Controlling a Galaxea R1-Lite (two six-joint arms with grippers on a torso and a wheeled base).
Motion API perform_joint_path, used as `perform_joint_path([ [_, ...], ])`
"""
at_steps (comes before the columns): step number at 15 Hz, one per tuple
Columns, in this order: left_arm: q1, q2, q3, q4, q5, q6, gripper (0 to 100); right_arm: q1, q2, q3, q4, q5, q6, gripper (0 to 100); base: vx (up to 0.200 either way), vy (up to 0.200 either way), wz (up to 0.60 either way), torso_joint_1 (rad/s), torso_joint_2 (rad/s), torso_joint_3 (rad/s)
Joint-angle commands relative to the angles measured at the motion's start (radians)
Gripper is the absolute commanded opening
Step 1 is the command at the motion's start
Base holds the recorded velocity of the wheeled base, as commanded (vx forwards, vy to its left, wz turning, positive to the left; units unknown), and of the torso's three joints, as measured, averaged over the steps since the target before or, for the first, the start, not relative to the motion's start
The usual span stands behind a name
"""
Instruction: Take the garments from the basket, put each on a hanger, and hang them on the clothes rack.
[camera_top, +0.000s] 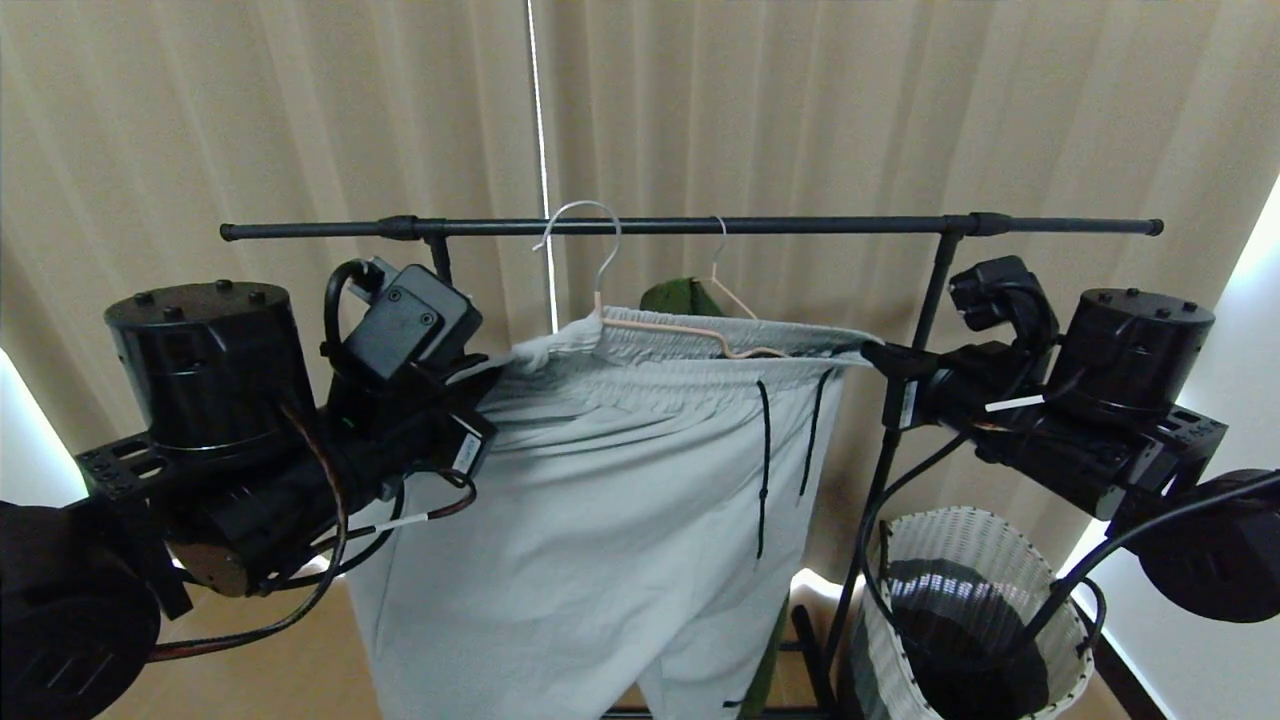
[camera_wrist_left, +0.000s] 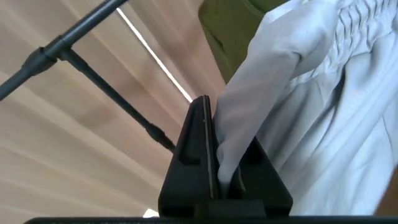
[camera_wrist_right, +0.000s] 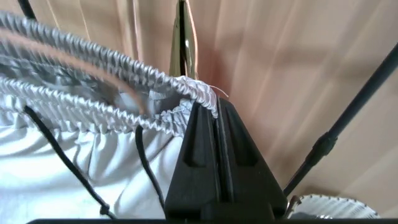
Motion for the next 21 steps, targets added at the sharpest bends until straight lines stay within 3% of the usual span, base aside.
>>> perform_joint_path([
  [1,0.002,0.004,0.008,0.002,0.005,0.007,0,0.008,-0.014,0.003,-0.002,0.0,0.0,0,0.0,0.0,0.0,0.0,0.0,0.0],
  [2,0.002,0.01,0.008,0.002,0.016,0.007,0,0.015,-0.028,0.011,0.003,0.001,0.001,0,0.0,0.0,0.0,0.0,0.0,0.0],
  [5,-0.01,0.044,-0.007,-0.007,0.192,-0.007,0,0.111,-0.096,0.068,0.006,0.003,0.0,0,0.0,0.0,0.0,0.0,0.0,0.0],
  [6,-0.014,0.052,-0.009,-0.021,0.21,-0.015,0,0.143,-0.114,0.089,0.006,0.003,0.0,100,0.0,0.0,0.0,0.0,0.0,0.0],
  [11,-0.025,0.084,-0.006,-0.118,0.223,-0.029,0,0.306,-0.151,0.21,-0.005,-0.003,-0.002,100,0.0,0.0,0.0,0.0,0.0,0.0],
  [16,-0.079,0.087,0.017,-0.156,0.201,-0.026,0,0.301,-0.139,0.114,-0.006,0.006,-0.105,100,0.0,0.0,0.0,0.0,0.0,0.0],
  [18,-0.085,0.085,0.025,-0.164,0.152,-0.024,0,0.3,-0.134,0.08,-0.003,0.007,-0.135,100,0.0,0.0,0.0,0.0,0.0,0.0],
  [21,-0.087,0.084,0.022,-0.165,0.086,-0.016,0,0.268,-0.093,0.026,0.001,0.009,-0.246,100,0.0,0.0,0.0,0.0,0.0,0.0],
])
